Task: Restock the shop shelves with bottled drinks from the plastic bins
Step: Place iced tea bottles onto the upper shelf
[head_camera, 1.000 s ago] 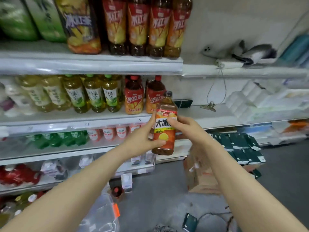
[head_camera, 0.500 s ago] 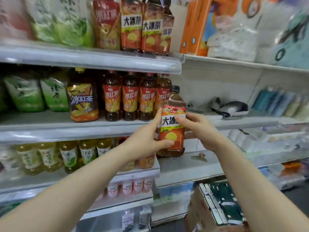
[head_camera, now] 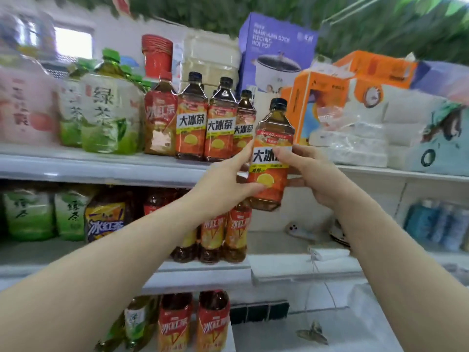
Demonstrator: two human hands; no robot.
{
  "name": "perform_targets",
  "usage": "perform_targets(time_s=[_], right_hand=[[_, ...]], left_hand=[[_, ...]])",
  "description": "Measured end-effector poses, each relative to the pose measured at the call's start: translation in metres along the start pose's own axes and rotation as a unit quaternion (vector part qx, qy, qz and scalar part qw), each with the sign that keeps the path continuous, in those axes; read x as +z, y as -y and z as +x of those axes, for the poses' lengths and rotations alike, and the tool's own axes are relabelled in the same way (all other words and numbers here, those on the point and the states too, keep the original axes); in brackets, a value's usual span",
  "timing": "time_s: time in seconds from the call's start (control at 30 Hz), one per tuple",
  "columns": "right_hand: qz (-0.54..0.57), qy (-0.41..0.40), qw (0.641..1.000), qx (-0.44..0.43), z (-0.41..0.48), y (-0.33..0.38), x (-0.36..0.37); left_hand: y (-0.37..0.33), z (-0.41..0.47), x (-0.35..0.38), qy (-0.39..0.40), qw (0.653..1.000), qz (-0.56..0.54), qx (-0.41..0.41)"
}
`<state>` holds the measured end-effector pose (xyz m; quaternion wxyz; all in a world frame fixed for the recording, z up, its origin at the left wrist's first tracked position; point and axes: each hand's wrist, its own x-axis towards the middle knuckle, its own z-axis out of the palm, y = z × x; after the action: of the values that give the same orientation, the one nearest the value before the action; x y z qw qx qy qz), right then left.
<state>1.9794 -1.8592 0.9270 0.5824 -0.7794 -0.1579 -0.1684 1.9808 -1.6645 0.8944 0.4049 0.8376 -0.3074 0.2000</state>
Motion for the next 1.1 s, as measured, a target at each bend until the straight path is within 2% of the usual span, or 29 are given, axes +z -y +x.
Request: perform_targets(time_s=[0.17,0.5,0.83,1.1], right_hand=[[0.004,-0.019,0.999,-0.041,0.052,0.012,-0.005],[0.030,-0.036,0.996,-0.076,0.121,0.005,-0.008],[0.040,0.034,0.997,-0.064,0.142,-0.025,0.012],[0.038,0.056,0.995,-0.067,0.141,-0.032,0.014]], left_hand=[[0.003,0.042,-0.010,-0.085,0.995,0.059,0.008],[0.020,0.070,-0.017,-0.106,0.986,0.125,-0.008],[0.046,0.074,-0.003,-0.166,0.978,0.124,-0.027],[0.058,0.069,0.005,-0.160,0.982,0.103,-0.015]])
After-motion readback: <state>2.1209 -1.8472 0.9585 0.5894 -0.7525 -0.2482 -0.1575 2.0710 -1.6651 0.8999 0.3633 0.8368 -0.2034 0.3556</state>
